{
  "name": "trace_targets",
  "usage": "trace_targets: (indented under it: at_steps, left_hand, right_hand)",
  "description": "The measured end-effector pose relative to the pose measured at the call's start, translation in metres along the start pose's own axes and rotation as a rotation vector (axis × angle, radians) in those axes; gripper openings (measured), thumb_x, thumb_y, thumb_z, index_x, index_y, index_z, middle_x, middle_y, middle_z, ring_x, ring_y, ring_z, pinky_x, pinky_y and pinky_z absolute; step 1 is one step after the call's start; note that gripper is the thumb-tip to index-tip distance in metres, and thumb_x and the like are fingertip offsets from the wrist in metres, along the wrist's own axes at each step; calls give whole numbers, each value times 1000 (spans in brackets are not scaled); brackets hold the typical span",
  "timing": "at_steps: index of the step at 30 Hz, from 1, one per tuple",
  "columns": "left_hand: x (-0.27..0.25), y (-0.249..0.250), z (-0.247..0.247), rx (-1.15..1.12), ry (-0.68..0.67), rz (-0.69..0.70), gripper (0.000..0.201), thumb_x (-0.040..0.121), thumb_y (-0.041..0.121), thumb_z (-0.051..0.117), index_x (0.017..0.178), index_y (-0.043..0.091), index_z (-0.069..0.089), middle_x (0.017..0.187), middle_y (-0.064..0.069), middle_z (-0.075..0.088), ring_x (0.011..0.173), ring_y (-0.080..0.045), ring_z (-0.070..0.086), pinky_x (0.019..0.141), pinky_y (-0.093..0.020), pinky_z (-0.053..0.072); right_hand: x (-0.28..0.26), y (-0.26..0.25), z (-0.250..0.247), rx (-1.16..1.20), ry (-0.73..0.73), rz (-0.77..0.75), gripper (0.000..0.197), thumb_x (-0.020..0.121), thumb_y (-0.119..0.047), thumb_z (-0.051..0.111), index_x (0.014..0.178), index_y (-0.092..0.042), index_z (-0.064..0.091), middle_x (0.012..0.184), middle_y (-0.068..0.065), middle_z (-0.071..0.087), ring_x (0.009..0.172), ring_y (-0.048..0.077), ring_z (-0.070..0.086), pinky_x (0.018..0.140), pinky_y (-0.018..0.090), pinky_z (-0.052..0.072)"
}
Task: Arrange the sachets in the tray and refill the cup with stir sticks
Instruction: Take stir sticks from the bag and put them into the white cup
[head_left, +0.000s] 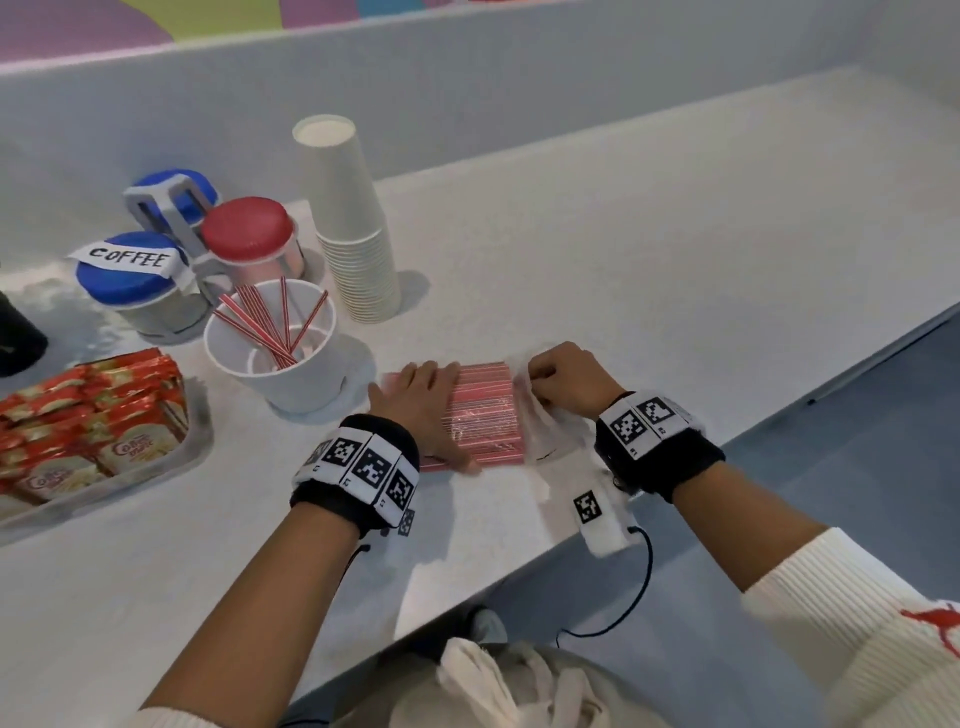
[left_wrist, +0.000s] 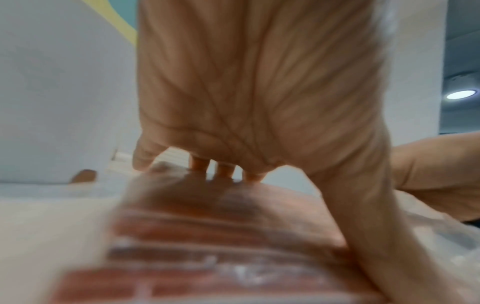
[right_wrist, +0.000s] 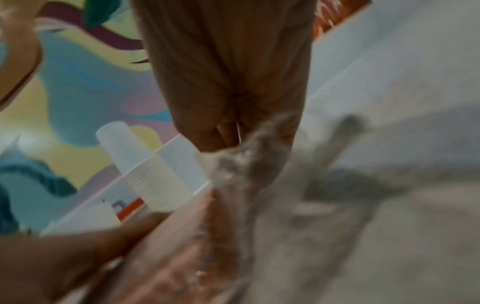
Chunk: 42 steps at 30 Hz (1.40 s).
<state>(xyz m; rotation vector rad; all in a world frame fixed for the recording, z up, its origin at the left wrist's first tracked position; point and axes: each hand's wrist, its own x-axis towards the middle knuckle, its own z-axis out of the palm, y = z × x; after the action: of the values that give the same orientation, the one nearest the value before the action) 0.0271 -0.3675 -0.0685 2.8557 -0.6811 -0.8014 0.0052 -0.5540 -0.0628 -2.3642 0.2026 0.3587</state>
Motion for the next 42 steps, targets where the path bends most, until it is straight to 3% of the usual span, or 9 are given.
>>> trace_targets:
  at_steps: [3,6,11,17,23,29,35,39,42]
  left_hand:
    - [-7,-8,2,-73,50,-32,105,67,49,75,145,22,11,146,-3,24,136,-25,21,108,-55,26]
    - [-10,-14,5,-124,89,-44,91,72,45,73,142,21,19,138,-5,30,128,-28,27,101,-47,33]
    - [-16,-21,7,-198,154,-86,78,77,45,69,137,19,27,132,-8,34,123,-30,30,102,-44,35]
    - [-28,-32,8,-339,207,-219,78,74,52,69,130,11,34,130,-13,31,127,-30,28,105,-42,32]
    - [-37,-41,5,-598,327,-421,61,79,47,66,116,4,43,117,-13,55,107,-29,55,82,-30,42]
    - [-38,-35,10,-831,359,-532,60,83,26,68,127,6,32,128,-17,51,117,-36,52,102,-45,43]
    - [-43,-40,11,-1029,516,-544,40,87,7,62,123,3,46,126,-17,52,111,-28,53,87,-25,40]
    - [-50,-53,11,-964,602,-513,16,88,6,59,103,8,62,106,-14,62,86,-19,52,82,-22,44]
    - [-58,-60,15,-902,622,-519,15,88,6,57,100,7,66,101,-15,66,93,-25,59,92,-32,45]
  right_hand:
    - [5,-7,6,277,-12,88,58,79,13,39,32,-19,49,39,-11,46,48,12,39,48,22,29]
    - [10,-15,4,619,-98,226,28,83,6,44,59,-7,54,61,10,51,53,21,45,53,28,35]
    - [19,-19,-3,675,-220,290,55,84,-60,51,84,-7,61,69,6,62,63,20,57,67,28,48]
    - [28,-27,19,216,-69,69,14,80,-11,64,81,3,61,79,16,59,75,26,57,71,41,48]
    - [29,-31,25,489,-75,107,23,80,5,60,61,-6,56,70,9,59,70,24,58,71,35,48]
    - [35,-31,27,651,-114,164,26,85,7,51,65,-10,57,81,11,59,72,22,55,67,32,45]
    - [30,-31,22,795,-261,167,15,85,2,55,82,-8,65,96,13,66,94,27,61,95,41,46]
    - [28,-41,23,811,-364,85,17,88,2,49,92,-9,62,98,9,64,93,22,59,85,34,50]
    - [26,-48,32,703,-366,21,20,84,4,53,91,-11,63,93,6,66,82,18,63,68,24,52]
